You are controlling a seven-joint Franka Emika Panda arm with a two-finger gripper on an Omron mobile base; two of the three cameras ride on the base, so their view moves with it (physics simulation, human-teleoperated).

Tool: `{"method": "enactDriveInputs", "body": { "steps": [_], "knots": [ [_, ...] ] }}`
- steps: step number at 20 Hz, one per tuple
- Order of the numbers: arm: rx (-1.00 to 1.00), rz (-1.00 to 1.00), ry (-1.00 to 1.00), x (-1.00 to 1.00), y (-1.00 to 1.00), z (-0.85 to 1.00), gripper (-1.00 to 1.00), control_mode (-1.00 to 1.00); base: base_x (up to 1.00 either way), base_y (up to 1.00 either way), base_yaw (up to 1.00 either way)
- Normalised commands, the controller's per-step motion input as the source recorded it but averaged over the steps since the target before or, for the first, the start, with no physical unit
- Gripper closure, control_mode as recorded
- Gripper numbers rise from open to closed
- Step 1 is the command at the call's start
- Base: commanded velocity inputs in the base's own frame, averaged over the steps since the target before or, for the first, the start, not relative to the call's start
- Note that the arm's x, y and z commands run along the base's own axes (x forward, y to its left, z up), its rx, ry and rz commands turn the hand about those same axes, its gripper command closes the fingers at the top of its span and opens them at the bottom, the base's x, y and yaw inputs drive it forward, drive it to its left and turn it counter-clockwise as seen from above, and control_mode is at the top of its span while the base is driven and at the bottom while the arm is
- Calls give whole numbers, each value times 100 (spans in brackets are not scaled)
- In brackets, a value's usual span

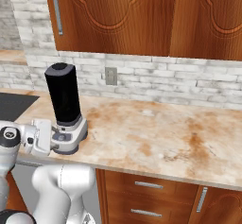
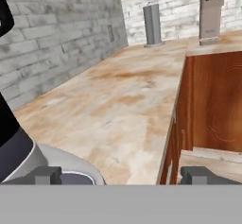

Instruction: Open the blender lid, put the banana in the blender, close the lid, and start the blender.

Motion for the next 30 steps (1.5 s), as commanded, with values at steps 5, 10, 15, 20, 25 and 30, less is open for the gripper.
{"method": "enactDriveInputs", "body": {
  "steps": [5, 10, 15, 20, 25, 30],
  "knots": [
    [0, -3, -3, 22, -6, -10, -100, -100, 0, 0, 0],
    [0, 0, -7, 23, 0, -6, -100, -100, 0, 0, 0],
    [0, 0, -3, 19, 1, -20, -100, -100, 0, 0, 0],
    [0, 0, -1, 18, 4, -14, -100, -100, 0, 0, 0],
    [0, 0, 0, 23, 8, -20, -100, -100, 0, 0, 0],
    [0, 0, 0, 37, 27, -34, -100, -100, 0, 0, 0]
  ]
}}
